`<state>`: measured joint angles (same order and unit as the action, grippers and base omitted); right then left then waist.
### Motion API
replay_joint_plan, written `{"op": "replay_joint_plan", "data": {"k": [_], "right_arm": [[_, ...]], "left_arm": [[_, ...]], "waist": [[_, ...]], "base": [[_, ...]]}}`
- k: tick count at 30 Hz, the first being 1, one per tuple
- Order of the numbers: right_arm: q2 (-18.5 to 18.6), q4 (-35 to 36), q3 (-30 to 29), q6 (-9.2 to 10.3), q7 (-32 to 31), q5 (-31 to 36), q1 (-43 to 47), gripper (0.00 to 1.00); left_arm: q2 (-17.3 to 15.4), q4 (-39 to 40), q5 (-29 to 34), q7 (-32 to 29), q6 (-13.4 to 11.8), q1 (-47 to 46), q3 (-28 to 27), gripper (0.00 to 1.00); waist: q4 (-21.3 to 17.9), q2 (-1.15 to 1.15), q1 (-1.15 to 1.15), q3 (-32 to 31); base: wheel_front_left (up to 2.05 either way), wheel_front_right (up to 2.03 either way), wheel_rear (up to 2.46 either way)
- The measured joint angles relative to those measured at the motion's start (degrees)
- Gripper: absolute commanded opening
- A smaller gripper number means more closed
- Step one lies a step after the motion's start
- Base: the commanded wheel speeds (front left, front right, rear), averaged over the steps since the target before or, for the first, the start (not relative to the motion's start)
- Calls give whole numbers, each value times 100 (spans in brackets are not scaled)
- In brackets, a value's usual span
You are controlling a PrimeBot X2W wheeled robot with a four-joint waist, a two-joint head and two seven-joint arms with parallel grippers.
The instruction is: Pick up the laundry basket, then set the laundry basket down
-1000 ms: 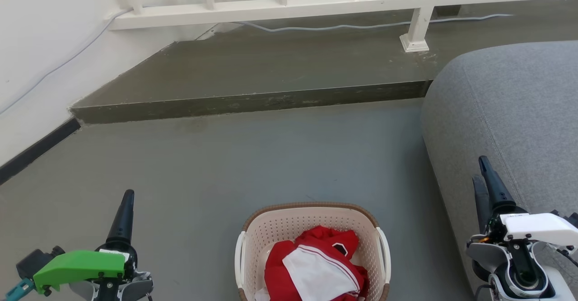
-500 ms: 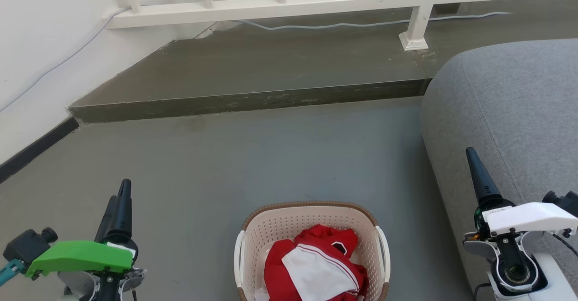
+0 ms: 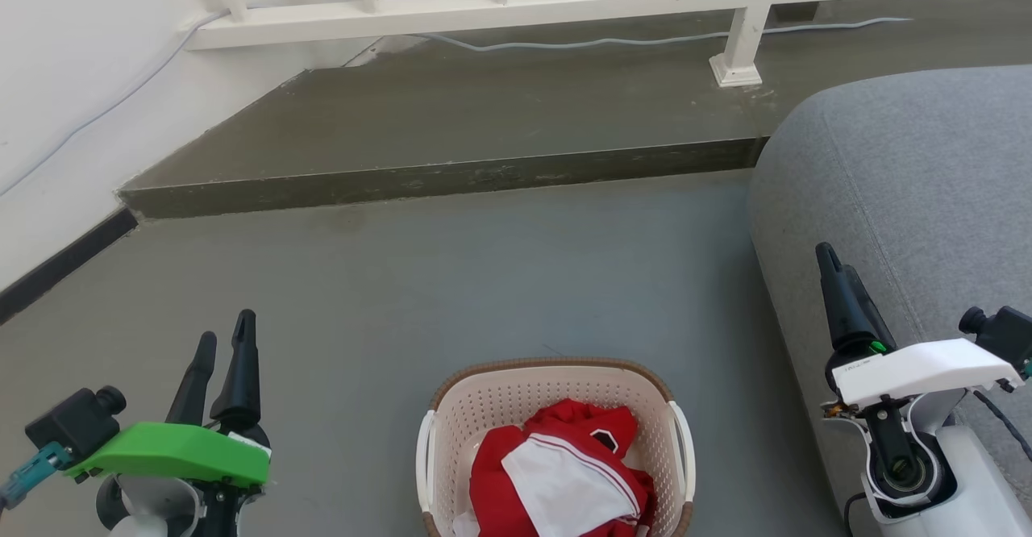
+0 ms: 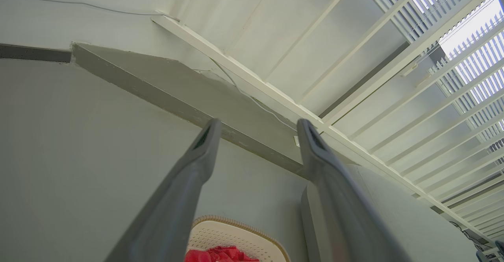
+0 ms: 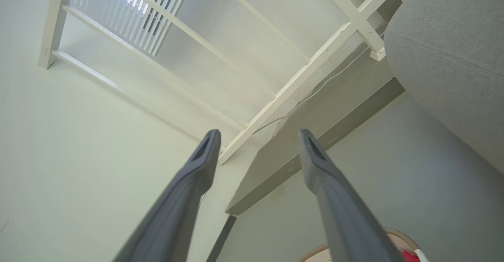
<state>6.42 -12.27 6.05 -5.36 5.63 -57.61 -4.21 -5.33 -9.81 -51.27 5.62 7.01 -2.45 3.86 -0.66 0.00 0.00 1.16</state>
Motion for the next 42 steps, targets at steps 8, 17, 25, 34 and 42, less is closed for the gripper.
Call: {"op": "replay_joint_plan", "data": {"k": [8, 17, 25, 34, 42], "right_arm": [[-25, 76, 52, 92, 164, 688, -9, 100], [-123, 143, 89, 141, 364, 1415, -11, 100], [-131, 182, 140, 141, 499, 1975, -14, 100], [-153, 246, 181, 136, 686, 2681, -61, 100], [-203, 299, 188, 135, 848, 3277, -128, 100]], "left_arm": [[58, 118, 701, 158, 0, 0, 13, 100], [113, 218, 1484, 356, 3, 0, 48, 100], [123, 311, 2076, 510, 3, -1, 110, 100], [133, 476, 2799, 690, 5, -10, 169, 100], [141, 563, 3365, 862, 10, -33, 224, 100]], "waist": [[0, 0, 0, 12], [5, 0, 0, 27], [-2, 0, 0, 31], [-21, 0, 0, 45], [-27, 0, 0, 77]], "base": [[0, 0, 0], [0, 0, 0], [0, 0, 0], [0, 0, 0], [0, 0, 0]]}}
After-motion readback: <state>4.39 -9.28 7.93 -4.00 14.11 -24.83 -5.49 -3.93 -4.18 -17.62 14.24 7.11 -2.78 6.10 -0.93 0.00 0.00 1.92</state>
